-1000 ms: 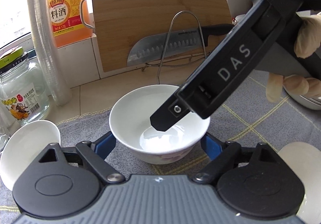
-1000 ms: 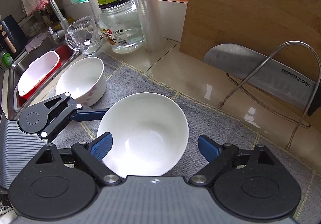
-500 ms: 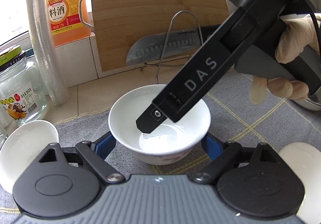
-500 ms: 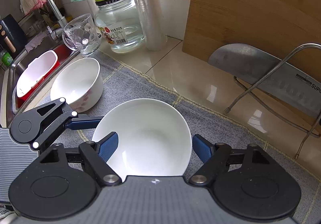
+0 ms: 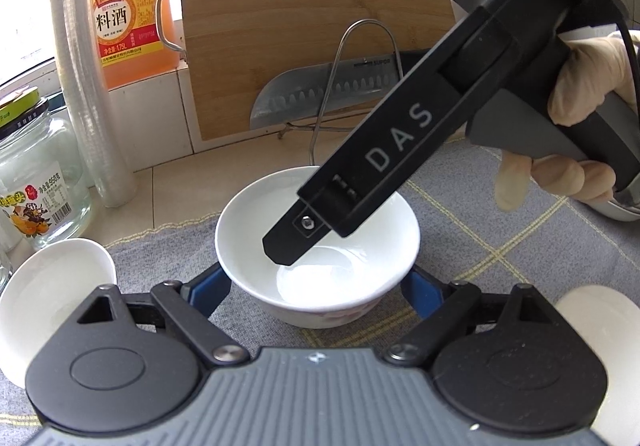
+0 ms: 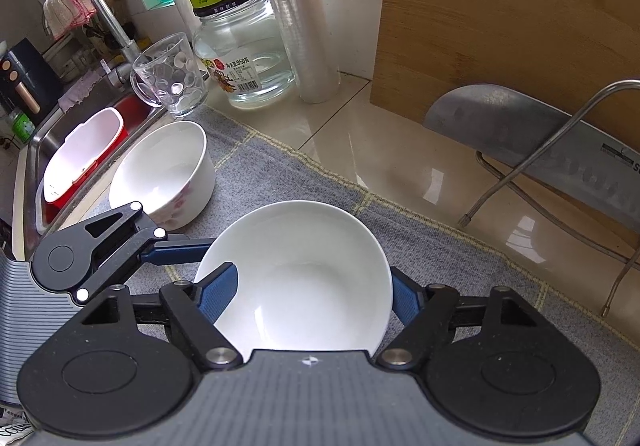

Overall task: Organize plates and bowls
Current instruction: 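Lift the bowl with the right gripper and carry it over another white bowl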

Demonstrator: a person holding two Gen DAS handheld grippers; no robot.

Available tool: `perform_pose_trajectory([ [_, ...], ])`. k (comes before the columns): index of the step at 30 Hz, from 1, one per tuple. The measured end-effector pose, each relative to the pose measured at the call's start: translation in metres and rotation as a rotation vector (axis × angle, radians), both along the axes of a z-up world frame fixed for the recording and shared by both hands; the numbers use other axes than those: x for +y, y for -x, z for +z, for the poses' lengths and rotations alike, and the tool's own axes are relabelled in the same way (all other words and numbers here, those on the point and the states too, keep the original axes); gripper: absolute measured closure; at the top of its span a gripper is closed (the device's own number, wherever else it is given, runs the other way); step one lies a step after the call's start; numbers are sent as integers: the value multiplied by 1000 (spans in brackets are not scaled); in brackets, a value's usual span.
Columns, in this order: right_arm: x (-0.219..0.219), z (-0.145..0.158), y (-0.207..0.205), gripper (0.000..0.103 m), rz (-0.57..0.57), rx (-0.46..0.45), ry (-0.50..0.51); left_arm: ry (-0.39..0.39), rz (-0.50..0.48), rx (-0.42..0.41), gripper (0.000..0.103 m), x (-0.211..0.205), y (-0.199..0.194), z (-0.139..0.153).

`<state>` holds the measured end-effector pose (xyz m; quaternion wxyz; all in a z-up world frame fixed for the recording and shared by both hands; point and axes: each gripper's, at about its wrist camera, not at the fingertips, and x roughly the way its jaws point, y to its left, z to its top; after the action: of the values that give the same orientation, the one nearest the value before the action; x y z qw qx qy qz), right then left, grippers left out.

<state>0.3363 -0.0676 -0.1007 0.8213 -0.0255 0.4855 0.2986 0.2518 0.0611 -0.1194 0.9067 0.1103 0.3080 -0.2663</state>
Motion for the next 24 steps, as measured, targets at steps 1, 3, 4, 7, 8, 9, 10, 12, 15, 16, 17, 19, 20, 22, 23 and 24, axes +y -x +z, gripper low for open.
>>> perform_pose_trajectory([
  [1, 0, 0, 1, 19, -2, 1, -3, -3, 0, 0, 12, 0, 0, 0],
  [3, 0, 2, 3, 20, -4, -4, -5, -10, 1, 1, 12, -1, 2, 3],
  [4, 0, 3, 4, 20, -5, -8, -6, -10, 0, 3, 12, -1, 2, 4],
  [7, 1, 9, 9, 19, -1, -17, -5, -1, -5, 11, 12, 2, 6, 11],
  [8, 1, 11, 11, 19, 1, -18, -6, -3, -7, 11, 12, 3, 9, 14],
  [9, 0, 14, 13, 19, 2, -18, -9, -9, -8, 9, 12, 3, 11, 17],
  [10, 0, 16, 14, 19, 2, -18, -14, -15, -10, 5, 12, 2, 13, 20],
  [12, -1, 21, 18, 19, 2, -17, -28, -24, -12, -4, 12, 2, 18, 26],
  [15, -3, 29, 27, 19, -2, -28, -45, -21, -15, -18, 12, 3, 27, 35],
  [16, -3, 33, 31, 19, -2, -36, -47, -19, -16, -22, 12, 3, 29, 38],
  [17, -3, 37, 35, 19, -1, -43, -48, -18, -17, -25, 12, 4, 32, 40],
  [19, -5, 43, 42, 19, -2, -52, -57, -18, -23, -33, 12, 3, 38, 45],
  [20, -5, 45, 45, 19, -2, -53, -60, -18, -25, -36, 12, 3, 42, 48],
  [22, -8, 50, 50, 19, -7, -54, -70, -17, -27, -42, 12, 2, 48, 52],
  [23, -9, 53, 54, 19, -7, -57, -72, -17, -25, -44, 12, 2, 52, 54],
  [24, -10, 55, 57, 19, -9, -61, -75, -16, -26, -46, 12, 1, 55, 55],
])
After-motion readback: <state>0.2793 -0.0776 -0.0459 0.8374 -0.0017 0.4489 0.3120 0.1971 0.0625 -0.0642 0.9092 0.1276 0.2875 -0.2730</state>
